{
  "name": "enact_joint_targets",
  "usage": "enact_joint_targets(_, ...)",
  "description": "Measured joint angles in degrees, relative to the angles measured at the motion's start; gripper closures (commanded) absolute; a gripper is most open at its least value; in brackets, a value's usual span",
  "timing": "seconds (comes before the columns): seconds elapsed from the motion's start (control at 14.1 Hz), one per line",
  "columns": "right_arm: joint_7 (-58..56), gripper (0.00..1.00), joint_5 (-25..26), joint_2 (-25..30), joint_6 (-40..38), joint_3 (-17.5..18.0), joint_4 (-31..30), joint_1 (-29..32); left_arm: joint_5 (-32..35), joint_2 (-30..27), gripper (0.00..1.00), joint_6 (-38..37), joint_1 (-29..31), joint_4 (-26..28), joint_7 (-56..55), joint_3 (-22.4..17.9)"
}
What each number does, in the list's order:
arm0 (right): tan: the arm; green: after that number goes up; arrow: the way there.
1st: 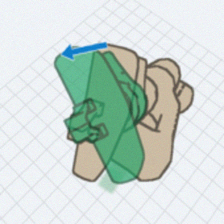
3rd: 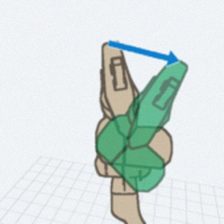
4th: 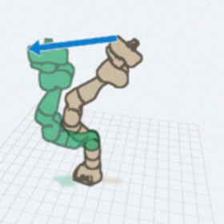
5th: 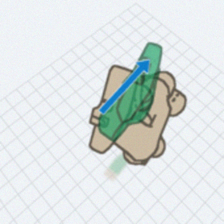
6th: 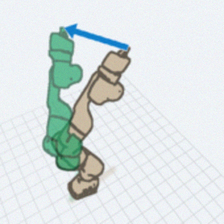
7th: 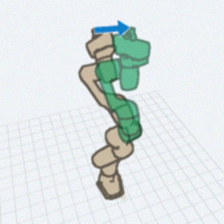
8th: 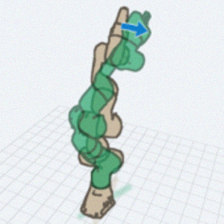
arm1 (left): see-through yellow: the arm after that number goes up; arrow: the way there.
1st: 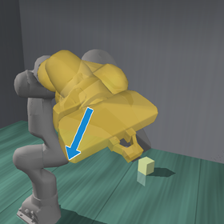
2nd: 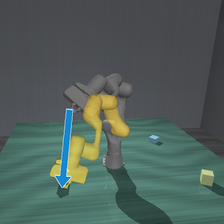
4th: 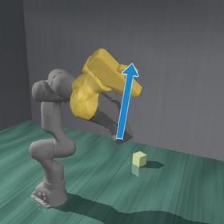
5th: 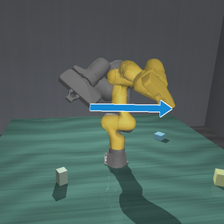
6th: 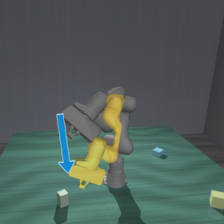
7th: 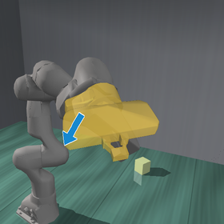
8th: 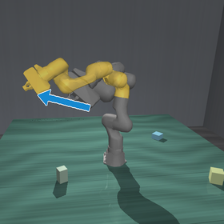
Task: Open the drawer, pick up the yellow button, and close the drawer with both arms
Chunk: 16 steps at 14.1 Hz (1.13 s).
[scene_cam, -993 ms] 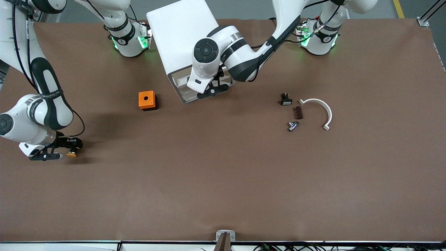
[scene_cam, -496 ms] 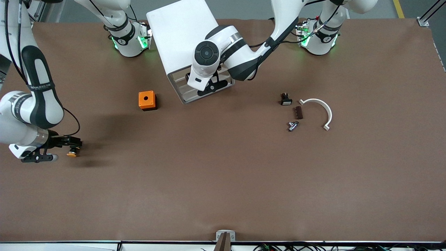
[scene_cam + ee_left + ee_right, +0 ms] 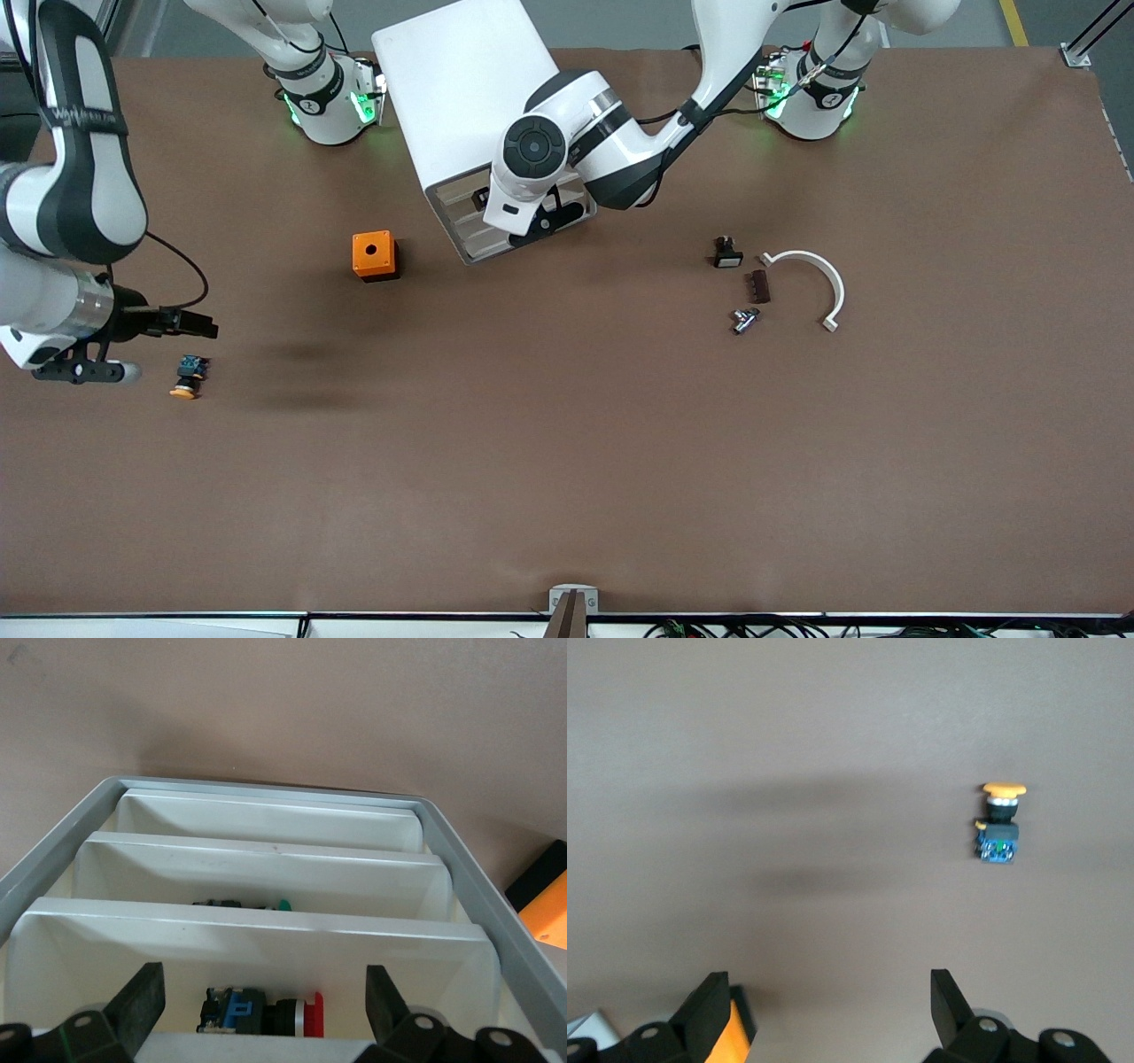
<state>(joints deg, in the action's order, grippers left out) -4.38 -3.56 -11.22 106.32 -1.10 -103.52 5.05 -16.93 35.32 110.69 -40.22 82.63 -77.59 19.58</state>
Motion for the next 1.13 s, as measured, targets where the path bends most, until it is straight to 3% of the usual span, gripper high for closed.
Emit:
enact_joint_targets(0.28, 7.31, 0.00, 0.01, 6.36, -11.87, 0.27, 5.81, -3.46, -0.01, -0.72, 0.00, 0.17, 1.89, -0.62, -0.16, -0.29)
enact_joint_targets(0.57, 9.50, 0.00, 0.10, 6.72, -16.56, 0.32, 12.37, -5.17, 5.55, -5.79, 0.00, -1.36, 9.30, -2.73, -0.14, -0.51)
enact_joint_targets(0.78, 9.51, 0.00, 0.20, 6.12, -16.83, 0.32, 13.35, -5.61, 12.96, -12.09, 0.00, -10.16, 13.57, -4.39, 0.87, -0.50)
enact_joint_targets(1.13, 9.51, 0.00, 1.76, 5.36, -17.64, 0.32, 15.14, -6.76, 16.78, -20.58, 0.00, -24.27, 22.03, -4.32, 14.35, -0.66)
